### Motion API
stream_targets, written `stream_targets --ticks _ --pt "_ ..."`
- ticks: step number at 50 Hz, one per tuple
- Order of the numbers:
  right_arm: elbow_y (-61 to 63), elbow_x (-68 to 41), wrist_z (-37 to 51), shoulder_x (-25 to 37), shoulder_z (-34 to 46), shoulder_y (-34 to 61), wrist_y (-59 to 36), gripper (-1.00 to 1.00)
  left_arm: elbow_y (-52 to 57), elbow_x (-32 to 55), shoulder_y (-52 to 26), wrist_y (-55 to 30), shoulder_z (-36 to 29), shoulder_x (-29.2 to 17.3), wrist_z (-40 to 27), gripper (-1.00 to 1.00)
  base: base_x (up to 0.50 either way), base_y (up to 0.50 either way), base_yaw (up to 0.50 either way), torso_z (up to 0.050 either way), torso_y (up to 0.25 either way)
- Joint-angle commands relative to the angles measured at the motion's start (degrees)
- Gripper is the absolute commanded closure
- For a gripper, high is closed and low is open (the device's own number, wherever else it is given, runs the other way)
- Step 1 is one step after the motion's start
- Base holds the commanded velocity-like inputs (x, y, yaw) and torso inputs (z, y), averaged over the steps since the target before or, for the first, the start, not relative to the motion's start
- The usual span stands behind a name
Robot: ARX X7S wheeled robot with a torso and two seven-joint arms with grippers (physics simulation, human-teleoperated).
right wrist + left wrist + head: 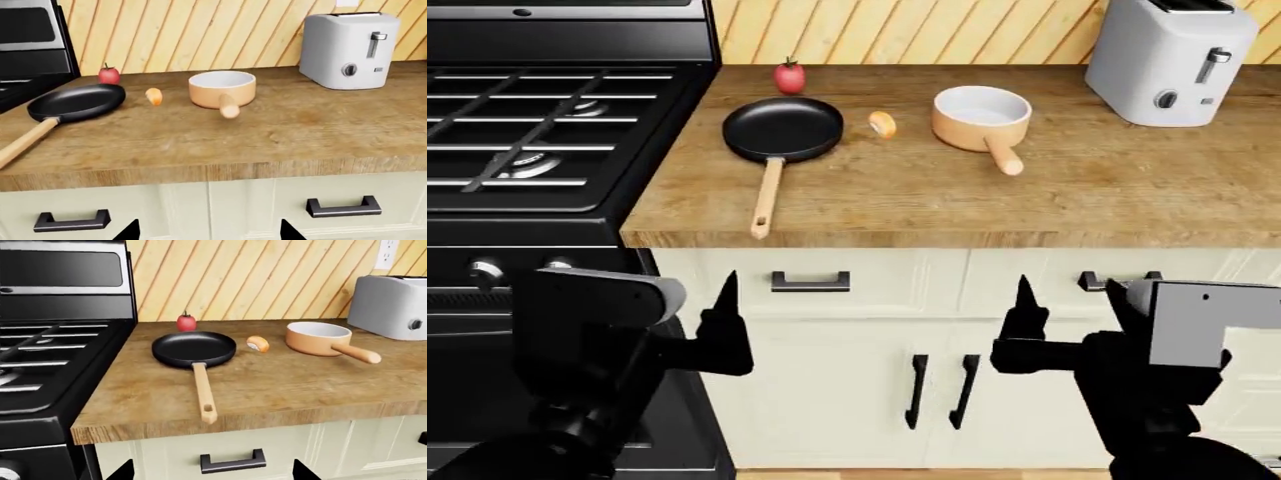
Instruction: Place both pans onto different burners. Then place the tomato and the sushi on different pans.
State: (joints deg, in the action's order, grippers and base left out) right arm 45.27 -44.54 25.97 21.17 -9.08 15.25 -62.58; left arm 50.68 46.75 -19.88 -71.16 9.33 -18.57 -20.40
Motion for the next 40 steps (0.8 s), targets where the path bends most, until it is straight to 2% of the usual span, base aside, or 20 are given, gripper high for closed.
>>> stream_targets --ticks 1,17,40 --pt "8.6 -14.7 7.1 1.8 -10.4 9.6 -17.3 -1.00 8.4 14.1 -9.0 -16.0 7.3 -0.9 -6.6 -1.00 0.32 -0.10 0.00 0.000 0.000" --pt "9.1 -20.7 10.5 2.6 -13.6 11.5 -18.4 -1.00 7.8 20.5 -9.6 -15.1 7.3 -3.0 -11.9 -1.00 0.49 -0.13 0.00 0.000 0.000" --pt "9.4 -22.5 12.5 4.3 -11.5 11.9 -16.5 -1.00 6.8 20.0 -7.6 -9.9 3.6 -6.0 -13.6 -1.00 0.50 -0.03 0.00 0.000 0.001"
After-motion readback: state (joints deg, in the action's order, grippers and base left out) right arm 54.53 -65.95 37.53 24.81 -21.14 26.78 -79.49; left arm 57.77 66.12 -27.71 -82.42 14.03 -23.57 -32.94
